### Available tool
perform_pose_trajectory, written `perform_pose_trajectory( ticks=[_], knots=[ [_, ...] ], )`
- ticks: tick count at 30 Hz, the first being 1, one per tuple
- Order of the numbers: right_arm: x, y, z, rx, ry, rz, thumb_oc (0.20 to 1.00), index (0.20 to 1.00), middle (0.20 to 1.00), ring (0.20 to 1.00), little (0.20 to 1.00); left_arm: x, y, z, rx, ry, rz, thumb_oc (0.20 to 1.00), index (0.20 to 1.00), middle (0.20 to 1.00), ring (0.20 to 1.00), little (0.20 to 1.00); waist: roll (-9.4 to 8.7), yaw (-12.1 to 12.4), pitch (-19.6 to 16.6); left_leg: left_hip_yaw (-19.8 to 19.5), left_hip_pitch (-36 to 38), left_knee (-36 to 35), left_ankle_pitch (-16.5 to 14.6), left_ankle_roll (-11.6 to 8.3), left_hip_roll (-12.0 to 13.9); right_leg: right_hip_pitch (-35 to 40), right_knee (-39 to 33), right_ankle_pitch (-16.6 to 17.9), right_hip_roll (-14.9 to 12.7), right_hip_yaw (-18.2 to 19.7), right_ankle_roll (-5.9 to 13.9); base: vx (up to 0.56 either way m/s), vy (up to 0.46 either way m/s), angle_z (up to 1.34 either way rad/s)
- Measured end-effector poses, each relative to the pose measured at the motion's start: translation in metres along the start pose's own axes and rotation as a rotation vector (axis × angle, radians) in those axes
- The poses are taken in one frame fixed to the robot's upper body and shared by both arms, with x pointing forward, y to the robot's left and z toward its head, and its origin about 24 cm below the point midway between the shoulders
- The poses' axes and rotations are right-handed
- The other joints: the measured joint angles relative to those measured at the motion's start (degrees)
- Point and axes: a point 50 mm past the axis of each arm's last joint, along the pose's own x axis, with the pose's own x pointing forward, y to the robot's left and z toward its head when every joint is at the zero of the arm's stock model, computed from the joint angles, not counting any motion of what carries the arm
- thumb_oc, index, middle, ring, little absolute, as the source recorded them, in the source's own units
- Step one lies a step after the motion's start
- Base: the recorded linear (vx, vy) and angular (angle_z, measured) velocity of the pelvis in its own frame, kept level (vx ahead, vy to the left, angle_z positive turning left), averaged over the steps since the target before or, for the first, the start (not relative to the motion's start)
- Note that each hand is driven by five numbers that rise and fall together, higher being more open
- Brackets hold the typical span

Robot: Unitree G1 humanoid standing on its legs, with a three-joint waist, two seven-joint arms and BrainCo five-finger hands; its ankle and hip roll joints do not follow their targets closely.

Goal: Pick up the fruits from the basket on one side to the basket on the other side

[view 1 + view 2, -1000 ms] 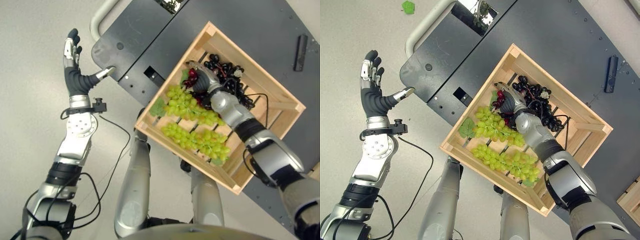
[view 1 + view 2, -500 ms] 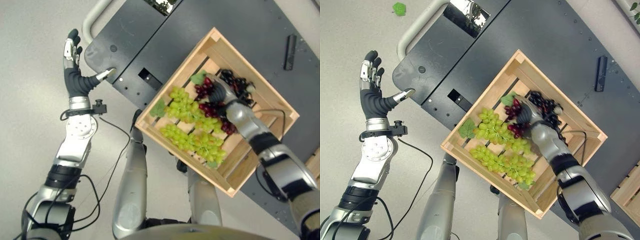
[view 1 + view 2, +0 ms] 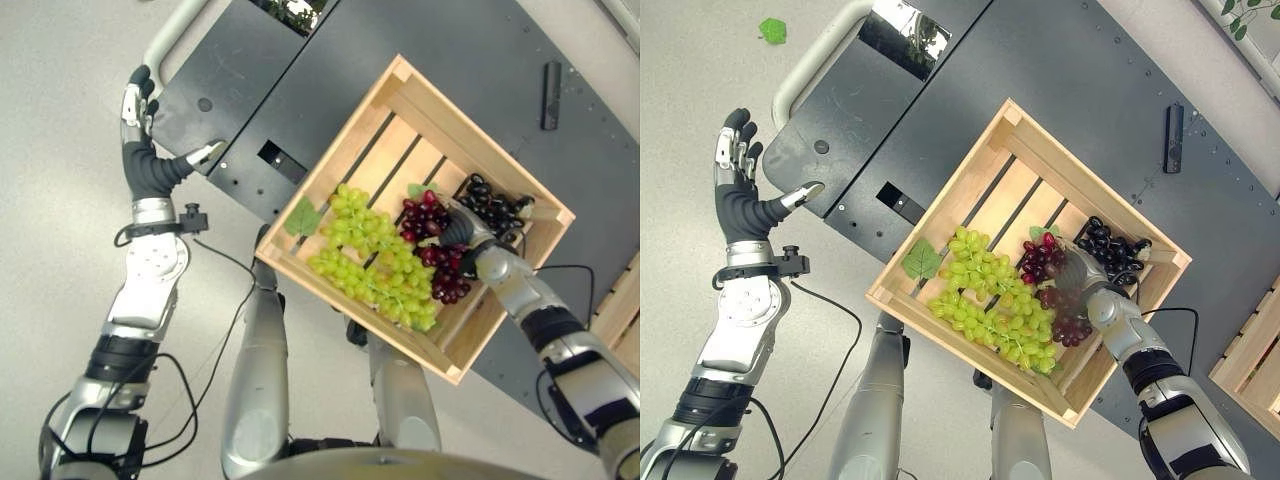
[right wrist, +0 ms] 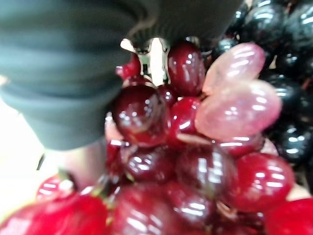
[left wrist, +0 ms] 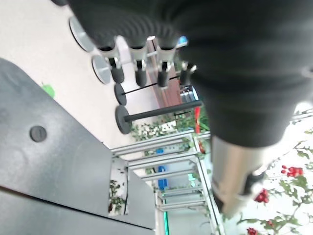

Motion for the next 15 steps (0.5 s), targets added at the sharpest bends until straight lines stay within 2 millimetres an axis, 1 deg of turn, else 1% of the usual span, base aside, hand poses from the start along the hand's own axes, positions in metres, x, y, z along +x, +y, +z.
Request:
perform_pose_trajectory(
  ticks=[3, 15],
  knots=[
    [0.0, -0.0042, 0.0031, 0.005, -0.01, -0.018, 0.2, 0.2, 0.2, 0.2, 0.2, -0.0002, 0.0011, -0.0003, 0.002, 0.001, 0.004, 1.0, 1.0, 1.0, 1.0, 1.0, 0.0, -0.15, 0.0, 0.06, -0.03, -0.08, 0.0, 0.0, 0.06, -0.05, -0.14, 0.01, 0.05, 0.02, 0.0, 0.0, 0.0, 0.0],
    [-0.0017, -0.0028, 0.0028, 0.006, -0.01, -0.026, 0.2, 0.2, 0.2, 0.2, 0.2, -0.0007, 0.0013, -0.0007, 0.003, 0.003, 0.004, 1.0, 1.0, 1.0, 1.0, 1.0, 0.0, -0.14, 0.0, 0.13, -0.45, -0.33, 0.0, 0.0, 0.1, -0.53, -0.35, 0.01, 0.11, 0.03, 0.0, 0.0, 0.0, 0.0]
  ],
)
